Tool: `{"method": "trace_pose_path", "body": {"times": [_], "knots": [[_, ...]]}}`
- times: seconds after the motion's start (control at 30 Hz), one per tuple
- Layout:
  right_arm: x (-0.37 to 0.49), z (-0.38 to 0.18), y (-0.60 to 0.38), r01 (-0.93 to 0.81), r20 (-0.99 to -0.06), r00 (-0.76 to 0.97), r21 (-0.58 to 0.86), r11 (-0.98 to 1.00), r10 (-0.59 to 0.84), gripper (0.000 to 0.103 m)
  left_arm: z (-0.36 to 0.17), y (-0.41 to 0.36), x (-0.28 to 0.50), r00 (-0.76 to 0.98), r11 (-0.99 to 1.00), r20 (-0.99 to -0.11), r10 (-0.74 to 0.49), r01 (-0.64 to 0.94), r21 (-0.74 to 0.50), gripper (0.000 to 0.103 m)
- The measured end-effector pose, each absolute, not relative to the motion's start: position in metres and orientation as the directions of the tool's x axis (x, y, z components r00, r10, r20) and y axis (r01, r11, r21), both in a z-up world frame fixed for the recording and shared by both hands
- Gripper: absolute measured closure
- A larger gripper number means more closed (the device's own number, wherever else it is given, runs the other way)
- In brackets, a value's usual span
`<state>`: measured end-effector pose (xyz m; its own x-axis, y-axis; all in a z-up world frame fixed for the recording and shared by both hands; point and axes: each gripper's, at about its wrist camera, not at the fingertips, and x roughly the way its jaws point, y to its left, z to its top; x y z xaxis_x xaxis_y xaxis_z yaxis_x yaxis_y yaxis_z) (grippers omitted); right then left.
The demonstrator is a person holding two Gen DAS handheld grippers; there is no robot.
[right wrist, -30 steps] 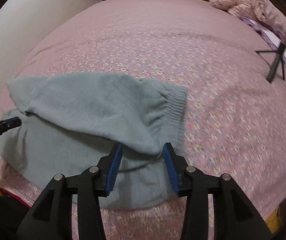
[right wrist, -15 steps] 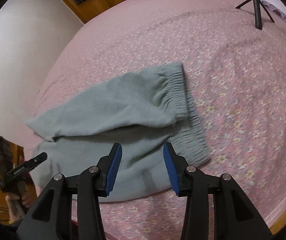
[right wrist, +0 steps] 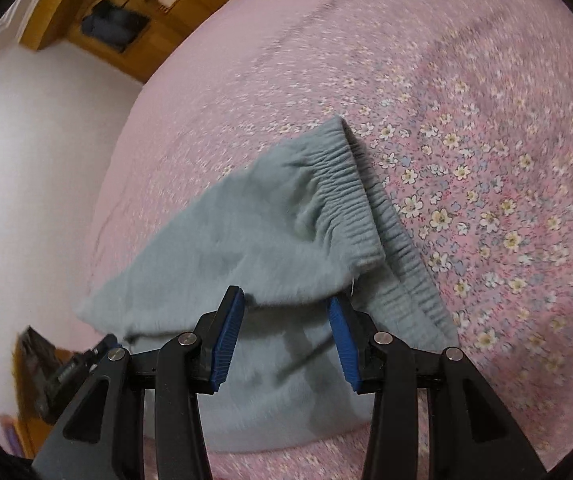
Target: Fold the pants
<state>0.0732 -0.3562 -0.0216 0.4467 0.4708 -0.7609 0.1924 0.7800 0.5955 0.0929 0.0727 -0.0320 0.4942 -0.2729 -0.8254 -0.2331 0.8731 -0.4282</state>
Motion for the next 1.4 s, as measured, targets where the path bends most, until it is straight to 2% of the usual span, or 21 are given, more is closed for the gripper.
{"method": "trace_pose_path", "body": {"times": [0.33,0.53,0.67,0.73,1.17,1.4], "knots": [[0.090,-0.029,-0.348,0.217,-0.764,0.439,0.601,0.769,0.473,0.059,-0.040,0.094,0.115,0.514,0.844,-0.824,-0.239,-0.309,-0.438,0.055],[0.102,-0.028,-0.350,0.199,-0.767,0.448,0.587,0.785,0.460,0.081,-0.039,0.088,0.127,0.521,0.872,-0.831,-0.198,-0.293,-0.391,0.057],[0.103,-0.022,-0.352,0.170,-0.758,0.462,0.585,0.793,0.461,0.089,-0.035,0.083,0.128,0.519,0.880,-0.828,-0.211,-0.268,-0.393,0.088],[0.104,-0.013,-0.352,0.153,-0.747,0.477,0.589,0.793,0.462,0.091,-0.028,0.080,0.124,0.538,0.888,-0.815,-0.213,-0.241,-0.391,0.094],[0.083,0.038,-0.368,0.042,-0.686,0.501,0.629,0.777,0.528,0.094,0.046,0.068,0.074,0.645,0.914,-0.725,-0.242,-0.099,-0.393,0.096],[0.058,0.030,-0.383,0.044,-0.721,0.476,0.591,0.805,0.504,0.094,0.055,0.061,0.035,0.597,0.926,-0.760,-0.258,-0.071,-0.370,0.096]]}}
